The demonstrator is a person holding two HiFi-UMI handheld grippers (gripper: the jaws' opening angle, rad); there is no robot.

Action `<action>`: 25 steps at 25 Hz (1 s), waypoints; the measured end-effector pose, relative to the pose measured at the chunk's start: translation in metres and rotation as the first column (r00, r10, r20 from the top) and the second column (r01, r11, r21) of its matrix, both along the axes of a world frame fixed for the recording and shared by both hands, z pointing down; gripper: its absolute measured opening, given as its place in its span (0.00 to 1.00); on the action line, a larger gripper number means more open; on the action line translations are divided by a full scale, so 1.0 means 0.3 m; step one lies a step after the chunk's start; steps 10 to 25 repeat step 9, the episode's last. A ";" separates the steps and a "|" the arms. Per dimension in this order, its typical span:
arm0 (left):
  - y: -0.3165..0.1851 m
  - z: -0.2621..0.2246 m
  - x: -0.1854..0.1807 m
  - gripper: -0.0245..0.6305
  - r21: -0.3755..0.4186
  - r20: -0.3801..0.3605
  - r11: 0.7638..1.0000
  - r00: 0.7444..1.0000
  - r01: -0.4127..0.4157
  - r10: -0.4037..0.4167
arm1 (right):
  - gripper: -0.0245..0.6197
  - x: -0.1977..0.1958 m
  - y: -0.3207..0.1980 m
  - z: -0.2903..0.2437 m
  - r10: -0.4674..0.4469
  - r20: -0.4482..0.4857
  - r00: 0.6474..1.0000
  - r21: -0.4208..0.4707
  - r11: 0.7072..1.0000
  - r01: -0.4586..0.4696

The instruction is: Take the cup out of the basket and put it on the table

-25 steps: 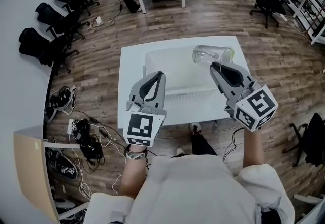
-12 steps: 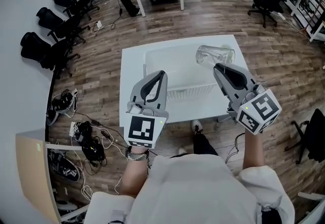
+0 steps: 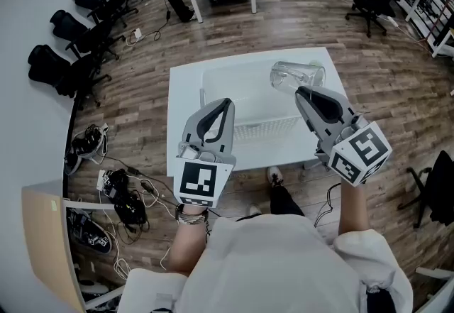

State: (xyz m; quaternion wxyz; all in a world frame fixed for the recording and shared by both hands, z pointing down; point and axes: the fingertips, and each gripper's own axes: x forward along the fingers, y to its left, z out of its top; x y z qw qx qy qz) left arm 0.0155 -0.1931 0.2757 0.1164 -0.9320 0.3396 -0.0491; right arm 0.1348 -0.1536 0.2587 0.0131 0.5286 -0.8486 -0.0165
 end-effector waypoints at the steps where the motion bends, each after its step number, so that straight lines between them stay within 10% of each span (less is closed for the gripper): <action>1: -0.001 0.001 0.000 0.04 -0.001 0.002 1.000 1.000 0.000 0.000 | 0.10 0.000 -0.001 0.000 -0.001 0.001 1.000 0.000 1.000 0.001; 25: -0.012 0.023 -0.006 0.04 -0.011 0.036 1.000 0.999 -0.010 0.010 | 0.10 -0.018 -0.019 0.015 -0.004 -0.003 1.000 -0.001 1.000 0.004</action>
